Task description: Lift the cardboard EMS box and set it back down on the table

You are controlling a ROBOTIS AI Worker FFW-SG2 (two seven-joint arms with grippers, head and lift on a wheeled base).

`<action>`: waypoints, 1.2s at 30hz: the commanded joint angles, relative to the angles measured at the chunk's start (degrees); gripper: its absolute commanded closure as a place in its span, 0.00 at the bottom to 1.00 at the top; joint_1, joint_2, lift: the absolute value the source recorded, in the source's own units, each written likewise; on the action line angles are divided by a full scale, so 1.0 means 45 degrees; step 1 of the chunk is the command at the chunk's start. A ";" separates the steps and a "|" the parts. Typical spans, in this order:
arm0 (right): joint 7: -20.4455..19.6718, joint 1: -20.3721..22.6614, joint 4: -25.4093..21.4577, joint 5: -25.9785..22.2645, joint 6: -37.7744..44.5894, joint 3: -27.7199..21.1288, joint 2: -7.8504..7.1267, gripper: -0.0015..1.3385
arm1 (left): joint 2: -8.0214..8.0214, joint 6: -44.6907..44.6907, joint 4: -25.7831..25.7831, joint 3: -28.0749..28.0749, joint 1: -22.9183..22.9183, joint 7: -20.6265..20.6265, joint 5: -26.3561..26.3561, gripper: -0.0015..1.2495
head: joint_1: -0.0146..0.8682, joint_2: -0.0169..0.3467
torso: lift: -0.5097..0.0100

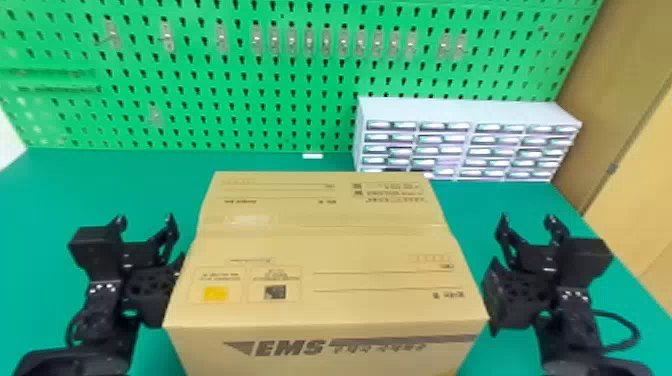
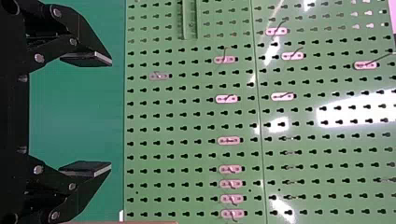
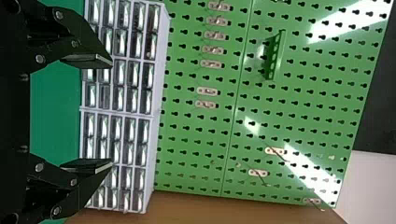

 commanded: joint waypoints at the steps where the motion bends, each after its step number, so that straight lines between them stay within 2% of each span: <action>1: 0.0001 -0.0019 -0.0191 -0.0018 0.0000 0.0001 -0.0048 0.38 | 0.0000 0.0459 -0.0735 0.0133 0.0029 -0.0019 -0.0092 0.37 | 0.78 0.01 | 0.98; 6: 0.0001 -0.0058 -0.1031 -0.0097 0.0567 0.0020 -0.0146 0.38 | 0.0000 0.0596 -0.1496 0.0406 0.0049 -0.0039 0.0006 0.37 | 0.78 0.01 | 0.98; 12: 0.0001 -0.0312 -0.1441 -0.0292 0.0684 0.0020 -0.0243 0.38 | 0.0000 0.1123 -0.2278 0.0660 -0.0069 -0.0234 0.0045 0.37 | 0.78 0.01 | 0.98; 27: 0.0001 -0.0370 -0.1441 -0.0311 0.0742 0.0118 -0.0321 0.38 | 0.0020 0.1357 -0.2375 0.0641 -0.0166 -0.0469 -0.0033 0.37 | 0.78 0.01 | 0.98; 36: 0.0001 -0.0077 -0.1207 -0.0311 0.0723 0.0098 -0.0302 0.38 | 0.0020 0.1357 -0.2160 0.0602 0.0107 -0.0469 -0.0111 0.37 | 0.78 0.01 | 0.98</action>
